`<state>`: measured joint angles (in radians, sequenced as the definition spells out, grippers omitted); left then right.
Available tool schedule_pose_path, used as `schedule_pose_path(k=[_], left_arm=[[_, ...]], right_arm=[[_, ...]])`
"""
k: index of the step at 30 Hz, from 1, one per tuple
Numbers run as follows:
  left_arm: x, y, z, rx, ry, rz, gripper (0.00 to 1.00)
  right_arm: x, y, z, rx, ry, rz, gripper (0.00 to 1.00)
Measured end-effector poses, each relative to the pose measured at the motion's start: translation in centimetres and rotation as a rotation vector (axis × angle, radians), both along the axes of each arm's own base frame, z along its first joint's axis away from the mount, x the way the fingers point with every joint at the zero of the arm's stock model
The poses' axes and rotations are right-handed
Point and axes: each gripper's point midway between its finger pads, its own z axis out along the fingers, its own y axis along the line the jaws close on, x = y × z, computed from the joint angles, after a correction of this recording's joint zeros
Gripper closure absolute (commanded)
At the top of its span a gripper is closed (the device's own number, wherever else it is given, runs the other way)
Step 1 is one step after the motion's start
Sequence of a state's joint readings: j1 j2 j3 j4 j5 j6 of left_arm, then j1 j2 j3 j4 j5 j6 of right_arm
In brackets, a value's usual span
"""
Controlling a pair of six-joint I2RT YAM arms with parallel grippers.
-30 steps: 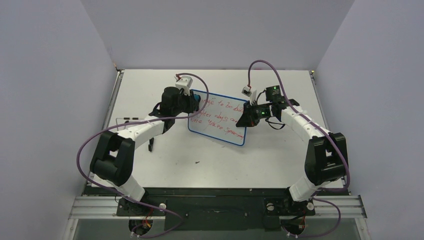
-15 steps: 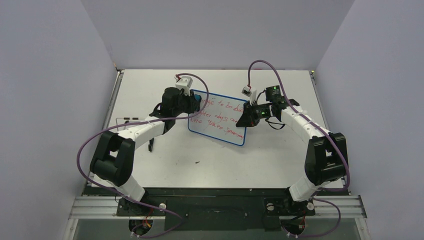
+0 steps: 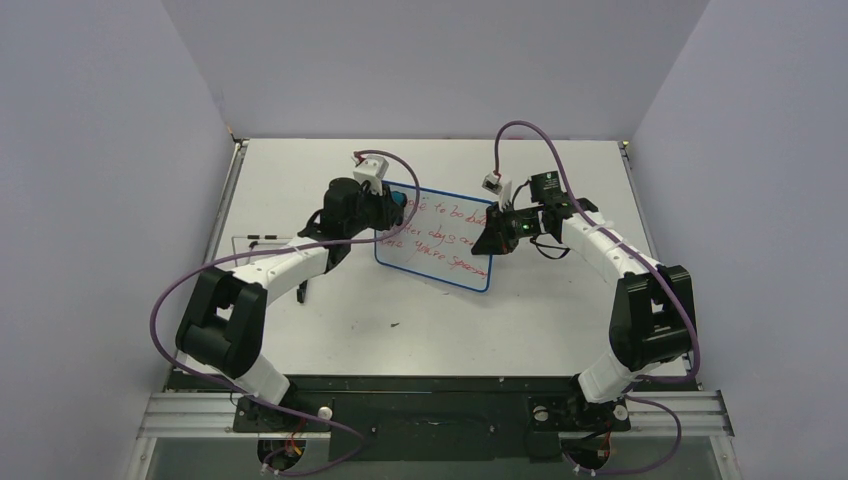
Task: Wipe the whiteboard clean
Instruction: Erase the whiteboard at the whiteboard stand.
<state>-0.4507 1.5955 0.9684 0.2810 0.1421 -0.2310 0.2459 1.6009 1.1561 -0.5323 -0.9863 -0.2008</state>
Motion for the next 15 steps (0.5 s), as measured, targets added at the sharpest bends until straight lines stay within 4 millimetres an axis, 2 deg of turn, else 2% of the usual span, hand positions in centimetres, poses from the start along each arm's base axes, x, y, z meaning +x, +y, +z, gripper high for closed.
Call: schedule_pose_path(k=[9, 15], left_arm=[[1.0, 2.3, -0.4, 0.01, 0.051, 0.117, 1.0], [0.7, 1.7, -0.4, 0.029, 0.041, 0.067, 1.0]], right_arm=[[-0.1, 0.1, 0.0, 0.0, 0.0, 0.004, 1.0], [-0.1, 0.1, 0.0, 0.001, 0.002, 0.003, 1.0]])
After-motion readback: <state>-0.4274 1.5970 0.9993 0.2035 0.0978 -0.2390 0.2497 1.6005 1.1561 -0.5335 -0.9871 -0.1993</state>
